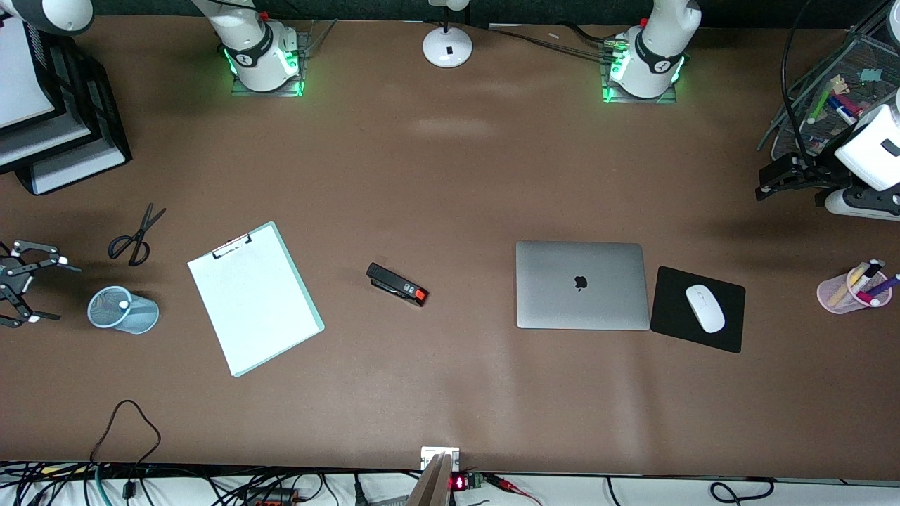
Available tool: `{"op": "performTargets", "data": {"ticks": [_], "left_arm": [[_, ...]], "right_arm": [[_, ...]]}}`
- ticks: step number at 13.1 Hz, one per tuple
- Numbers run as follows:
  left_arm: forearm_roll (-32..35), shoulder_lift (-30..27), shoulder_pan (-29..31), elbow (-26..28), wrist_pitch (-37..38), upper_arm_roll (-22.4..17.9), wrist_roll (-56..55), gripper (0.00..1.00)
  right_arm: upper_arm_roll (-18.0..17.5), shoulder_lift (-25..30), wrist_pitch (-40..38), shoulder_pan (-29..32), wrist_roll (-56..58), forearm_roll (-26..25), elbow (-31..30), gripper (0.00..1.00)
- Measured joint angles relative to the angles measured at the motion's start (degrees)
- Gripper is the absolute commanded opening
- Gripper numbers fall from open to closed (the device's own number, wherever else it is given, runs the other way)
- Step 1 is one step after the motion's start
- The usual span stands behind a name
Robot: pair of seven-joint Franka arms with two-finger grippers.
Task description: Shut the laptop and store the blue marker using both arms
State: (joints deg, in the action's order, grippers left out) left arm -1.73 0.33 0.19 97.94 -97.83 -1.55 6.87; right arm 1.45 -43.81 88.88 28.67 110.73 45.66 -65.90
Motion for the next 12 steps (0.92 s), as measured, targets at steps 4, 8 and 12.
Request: {"op": "performTargets", "data": {"ticks": [4, 8, 12], "left_arm": [[0.0, 0.0, 0.0, 0.0, 0.11, 0.0, 0.0, 1.0], [0.0, 0.0, 0.0, 0.0, 0.37, -0.01, 0.0, 1.0], [0.0, 0.0, 0.0, 0.0, 0.4, -0.02, 0.0, 1.0]], "right_arm": [[-0.17, 6.83, -2.08, -3.48, -9.58, -6.31, 0.39, 1.0], [-0.27, 12.88, -2.59, -9.06, -20.9, -12.5, 0.4, 1.0], [-0.42, 13.98, -2.49, -15.46, -32.57, -17.74, 0.37, 1.0]]}}
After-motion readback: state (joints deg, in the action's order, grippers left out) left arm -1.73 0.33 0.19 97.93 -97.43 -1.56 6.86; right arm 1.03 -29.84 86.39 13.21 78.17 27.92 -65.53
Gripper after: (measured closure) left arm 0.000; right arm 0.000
